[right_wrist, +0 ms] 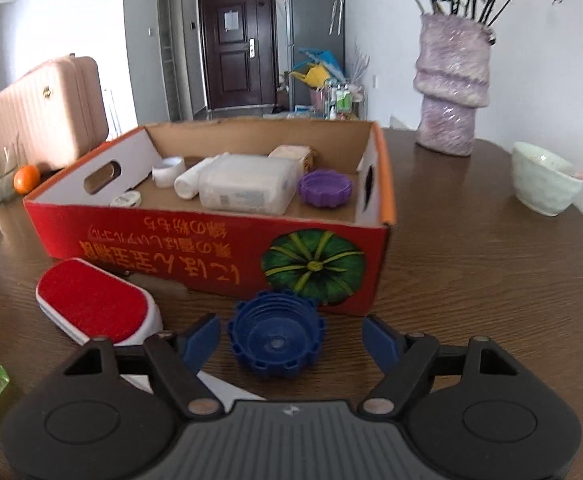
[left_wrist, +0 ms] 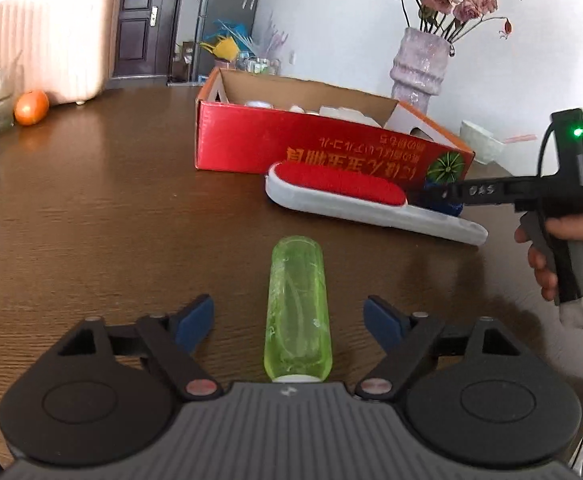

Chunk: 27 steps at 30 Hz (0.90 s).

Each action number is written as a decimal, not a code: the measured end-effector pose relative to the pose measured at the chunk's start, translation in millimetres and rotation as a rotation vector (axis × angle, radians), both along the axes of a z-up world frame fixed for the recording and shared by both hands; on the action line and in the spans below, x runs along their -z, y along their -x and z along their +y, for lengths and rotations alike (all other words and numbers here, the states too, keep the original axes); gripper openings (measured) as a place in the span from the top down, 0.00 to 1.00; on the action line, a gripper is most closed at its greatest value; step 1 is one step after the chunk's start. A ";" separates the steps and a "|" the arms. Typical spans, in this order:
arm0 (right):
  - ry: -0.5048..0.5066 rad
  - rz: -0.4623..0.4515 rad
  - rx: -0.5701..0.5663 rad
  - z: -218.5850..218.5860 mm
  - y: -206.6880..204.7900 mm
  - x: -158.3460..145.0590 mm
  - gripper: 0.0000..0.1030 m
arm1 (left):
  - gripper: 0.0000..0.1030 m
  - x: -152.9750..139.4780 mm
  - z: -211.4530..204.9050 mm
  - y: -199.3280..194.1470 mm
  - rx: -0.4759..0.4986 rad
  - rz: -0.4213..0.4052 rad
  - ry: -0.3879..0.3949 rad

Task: Organize rigid objects
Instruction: 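Lift the green bottle with the left tool while the right tool grasps the blue cap, then carry green bottle and blue cap into the red box and open both tools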

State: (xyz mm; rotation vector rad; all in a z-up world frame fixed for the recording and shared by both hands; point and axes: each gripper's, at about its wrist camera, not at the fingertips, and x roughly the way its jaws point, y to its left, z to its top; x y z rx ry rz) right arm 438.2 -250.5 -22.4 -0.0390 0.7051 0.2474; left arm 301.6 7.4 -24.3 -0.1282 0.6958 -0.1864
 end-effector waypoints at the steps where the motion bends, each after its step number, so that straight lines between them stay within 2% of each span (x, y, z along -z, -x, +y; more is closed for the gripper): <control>1: 0.002 0.003 -0.003 2.5 -0.8 1.8 0.42 | 0.30 -0.7 1.0 -0.1 -0.001 -0.002 0.002; 2: 0.010 0.005 -0.005 5.0 -0.9 3.6 0.47 | 0.68 -1.4 2.5 -0.3 0.001 -0.005 0.008; 3: 0.020 -0.005 0.001 7.2 -0.1 4.1 0.48 | 0.70 -1.3 4.4 -2.0 0.014 0.006 0.028; 6: -0.001 -0.017 0.011 4.7 7.6 0.4 0.48 | 0.70 -2.6 6.5 -1.5 0.003 -0.001 0.040; 11: 0.013 -0.103 0.018 -0.3 42.3 -23.6 0.48 | 0.70 -16.5 2.0 12.2 0.009 -0.068 0.053; 22: -0.030 -0.232 -0.057 5.5 179.1 -61.2 0.48 | 0.70 -59.9 -13.5 65.7 0.038 -0.233 0.070; 27: -0.027 -0.289 -0.054 8.6 222.3 -71.4 0.48 | 0.70 -78.8 -6.3 90.4 0.053 -0.298 0.087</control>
